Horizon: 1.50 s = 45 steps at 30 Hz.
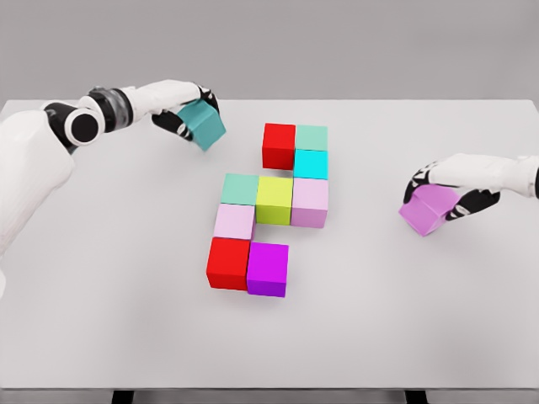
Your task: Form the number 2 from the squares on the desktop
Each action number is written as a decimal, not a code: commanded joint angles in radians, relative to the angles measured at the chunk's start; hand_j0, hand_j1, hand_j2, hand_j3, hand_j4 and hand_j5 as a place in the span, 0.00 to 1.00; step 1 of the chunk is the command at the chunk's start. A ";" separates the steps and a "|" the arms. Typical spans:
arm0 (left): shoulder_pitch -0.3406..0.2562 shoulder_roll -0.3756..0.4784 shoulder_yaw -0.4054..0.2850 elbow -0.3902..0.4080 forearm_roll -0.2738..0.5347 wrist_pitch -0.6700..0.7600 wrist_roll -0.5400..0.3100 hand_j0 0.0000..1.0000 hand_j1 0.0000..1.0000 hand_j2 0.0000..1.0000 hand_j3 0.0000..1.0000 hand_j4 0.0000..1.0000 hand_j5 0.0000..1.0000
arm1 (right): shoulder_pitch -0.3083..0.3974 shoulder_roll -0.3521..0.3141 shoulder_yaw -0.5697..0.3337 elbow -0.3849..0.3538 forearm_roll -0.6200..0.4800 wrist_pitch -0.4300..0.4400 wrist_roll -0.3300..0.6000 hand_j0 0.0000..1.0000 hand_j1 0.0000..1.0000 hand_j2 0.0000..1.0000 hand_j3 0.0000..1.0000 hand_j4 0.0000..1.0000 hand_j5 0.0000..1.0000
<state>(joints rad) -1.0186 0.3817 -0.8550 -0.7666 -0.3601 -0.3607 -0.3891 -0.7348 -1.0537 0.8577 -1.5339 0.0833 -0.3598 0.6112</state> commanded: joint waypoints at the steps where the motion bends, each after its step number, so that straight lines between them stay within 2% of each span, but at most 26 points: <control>1: 0.000 -0.007 -0.004 0.001 0.004 0.035 0.036 0.53 0.53 0.53 0.53 0.53 0.53 | 0.002 -0.011 0.000 -0.018 -0.004 -0.044 0.000 0.65 0.65 0.65 0.65 0.65 0.65; 5: 0.006 -0.027 -0.009 -0.006 -0.007 0.086 0.082 0.53 0.53 0.53 0.53 0.53 0.53 | 0.002 -0.017 0.000 -0.035 -0.004 -0.133 0.000 0.65 0.65 0.65 0.65 0.65 0.65; 7: 0.009 -0.040 -0.010 -0.006 -0.010 0.111 0.099 0.53 0.53 0.53 0.53 0.53 0.53 | 0.002 -0.031 0.001 -0.068 -0.004 -0.142 0.000 0.65 0.65 0.65 0.65 0.65 0.65; 12: 0.014 -0.047 -0.012 -0.003 -0.010 0.117 0.102 0.53 0.53 0.53 0.53 0.53 0.53 | 0.000 -0.045 0.003 -0.095 -0.004 -0.251 0.000 0.65 0.65 0.65 0.65 0.65 0.65; 13: 0.014 -0.052 -0.015 -0.003 -0.010 0.117 0.101 0.53 0.53 0.53 0.53 0.53 0.53 | 0.000 -0.045 0.003 -0.103 -0.004 -0.251 0.000 0.65 0.65 0.65 0.65 0.65 0.65; 14: 0.012 -0.060 -0.050 -0.002 -0.007 0.118 0.102 0.53 0.53 0.53 0.53 0.53 0.53 | -0.002 -0.045 0.003 -0.106 -0.004 -0.251 0.000 0.65 0.65 0.65 0.65 0.65 0.65; 16: 0.011 -0.061 -0.059 -0.002 -0.008 0.117 0.099 0.53 0.53 0.53 0.53 0.53 0.53 | -0.002 -0.043 0.003 -0.109 -0.004 -0.251 0.000 0.65 0.65 0.65 0.65 0.65 0.65; 25: 0.005 -0.073 -0.059 0.000 0.012 0.118 0.087 0.53 0.53 0.53 0.53 0.53 0.53 | -0.005 -0.025 0.009 -0.118 -0.004 -0.251 0.000 0.65 0.65 0.65 0.65 0.65 0.65; 33: 0.006 -0.082 -0.061 -0.002 0.026 0.117 0.082 0.53 0.53 0.53 0.53 0.53 0.53 | -0.008 0.031 0.021 -0.118 -0.004 -0.251 0.000 0.65 0.65 0.65 0.65 0.65 0.65; 37: 0.008 -0.099 -0.062 0.015 0.021 0.117 0.084 0.53 0.53 0.53 0.53 0.53 0.53 | -0.029 0.049 0.058 -0.118 -0.004 -0.251 0.000 0.65 0.65 0.65 0.65 0.65 0.65; 42: 0.011 -0.104 -0.061 0.017 0.023 0.118 0.087 0.52 0.52 0.52 0.52 0.52 0.52 | -0.109 0.069 0.182 -0.120 -0.002 -0.251 0.000 0.65 0.65 0.65 0.65 0.65 0.65; 45: 0.011 -0.112 -0.061 0.017 0.021 0.118 0.087 0.52 0.52 0.52 0.52 0.52 0.52 | -0.130 0.069 0.221 -0.121 -0.002 -0.251 0.000 0.65 0.65 0.65 0.65 0.65 0.65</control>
<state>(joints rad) -1.0063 0.2744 -0.9181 -0.7504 -0.3410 -0.2436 -0.3035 -0.8682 -0.9867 1.0452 -1.6541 0.0868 -0.6132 0.6111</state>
